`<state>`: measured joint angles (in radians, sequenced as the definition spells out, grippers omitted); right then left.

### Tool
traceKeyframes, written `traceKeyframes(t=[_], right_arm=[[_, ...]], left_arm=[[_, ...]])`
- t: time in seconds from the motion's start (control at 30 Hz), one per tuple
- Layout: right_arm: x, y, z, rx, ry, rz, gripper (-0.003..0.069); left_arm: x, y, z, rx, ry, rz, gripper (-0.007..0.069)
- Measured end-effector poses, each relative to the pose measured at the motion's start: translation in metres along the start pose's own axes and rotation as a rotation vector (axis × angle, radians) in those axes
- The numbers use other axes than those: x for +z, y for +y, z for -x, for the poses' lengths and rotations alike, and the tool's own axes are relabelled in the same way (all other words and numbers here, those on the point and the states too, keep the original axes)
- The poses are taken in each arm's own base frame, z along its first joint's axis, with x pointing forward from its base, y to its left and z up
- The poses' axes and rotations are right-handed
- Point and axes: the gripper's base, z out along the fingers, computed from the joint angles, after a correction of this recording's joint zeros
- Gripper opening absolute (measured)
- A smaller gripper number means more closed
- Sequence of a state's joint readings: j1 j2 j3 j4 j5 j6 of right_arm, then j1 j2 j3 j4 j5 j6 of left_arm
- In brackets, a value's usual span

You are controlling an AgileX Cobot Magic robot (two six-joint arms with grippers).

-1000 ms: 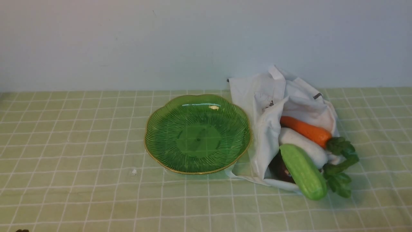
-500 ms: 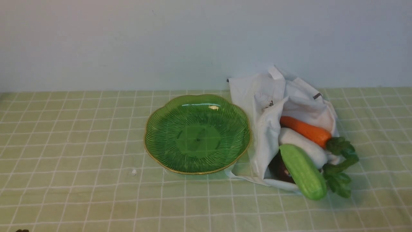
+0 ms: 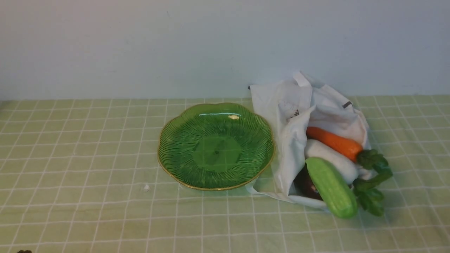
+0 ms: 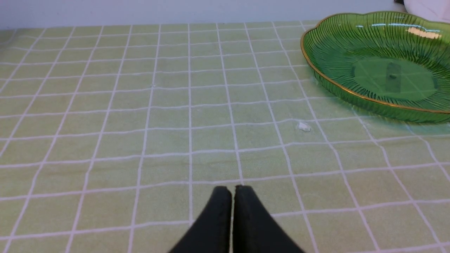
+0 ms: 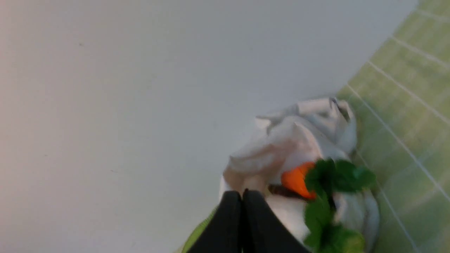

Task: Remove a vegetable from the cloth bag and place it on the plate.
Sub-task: Use the right arm to grab a chayote from the bag

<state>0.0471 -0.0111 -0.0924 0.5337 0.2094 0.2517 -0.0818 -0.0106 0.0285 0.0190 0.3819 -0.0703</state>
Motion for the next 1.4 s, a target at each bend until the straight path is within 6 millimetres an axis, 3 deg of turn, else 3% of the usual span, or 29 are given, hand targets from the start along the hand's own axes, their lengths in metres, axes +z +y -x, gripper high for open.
traceKeyframes(t=[0.03,0.07,0.13,0.17,0.23,0.3,0.43,0.57,0.6,0.7,0.77,0.9,1.0,1.03,1.07,1.13,1.27,1.4], right_arm=[[-0.004,0.018,0.019,-0.098,-0.065,0.049,-0.0015],[-0.005,0.021,0.022,-0.112,-0.074,0.055,-0.0015],[-0.010,0.056,0.058,-0.292,-0.145,0.102,-0.0015],[-0.010,0.058,0.060,-0.303,-0.144,0.103,-0.0015],[-0.002,0.080,0.078,-0.413,-0.049,0.083,-0.0015],[0.010,0.088,0.081,-0.471,0.113,0.033,-0.0015],[0.051,0.071,0.060,-0.484,0.576,-0.139,-0.0015],[0.090,0.048,0.036,-0.442,0.831,-0.243,-0.0015],[0.092,0.047,0.035,-0.435,0.842,-0.244,-0.0015],[0.128,0.029,0.010,-0.392,1.016,-0.245,0.0015],[0.136,0.027,0.003,-0.373,1.047,-0.225,0.0034],[0.169,0.030,-0.024,-0.397,1.156,-0.126,0.0169],[0.188,0.040,-0.034,-0.469,1.184,-0.077,0.0284],[0.189,0.040,-0.034,-0.474,1.185,-0.074,0.0293],[0.200,0.046,-0.039,-0.514,1.183,-0.058,0.0372],[0.210,0.051,-0.046,-0.562,1.178,-0.045,0.0442],[0.220,0.050,-0.064,-0.667,1.201,-0.028,0.0531],[0.228,0.038,-0.078,-0.752,1.223,-0.040,0.0559]], left_arm=[[0.000,0.000,0.000,0.000,0.000,0.000,-0.0004],[0.000,0.000,0.000,0.000,0.000,0.000,-0.0004],[0.000,0.000,0.000,0.000,0.000,0.000,-0.0004],[0.000,0.000,0.000,0.000,0.000,0.000,-0.0004],[0.000,0.000,0.000,0.000,0.000,0.000,-0.0004],[0.000,0.000,0.000,0.000,0.000,0.000,-0.0004],[0.000,0.000,0.000,0.000,0.000,0.000,-0.0004],[0.000,0.000,0.000,0.000,0.000,0.000,-0.0004],[0.000,0.000,0.000,0.000,0.000,0.000,-0.0004],[0.000,0.000,0.000,0.000,0.000,0.000,-0.0004],[0.000,0.000,0.000,0.000,0.000,0.000,-0.0004],[0.000,0.000,0.000,0.000,0.000,0.000,-0.0004],[0.000,0.000,0.000,0.000,0.000,0.000,-0.0004],[0.000,0.000,0.000,0.000,0.000,0.000,-0.0004],[0.000,0.000,0.000,0.000,0.000,0.000,-0.0004],[0.000,0.000,0.000,0.000,0.000,0.000,-0.0004],[0.000,0.000,0.000,0.000,0.000,0.000,-0.0004],[0.000,0.000,0.000,0.000,0.000,0.000,-0.0004]])
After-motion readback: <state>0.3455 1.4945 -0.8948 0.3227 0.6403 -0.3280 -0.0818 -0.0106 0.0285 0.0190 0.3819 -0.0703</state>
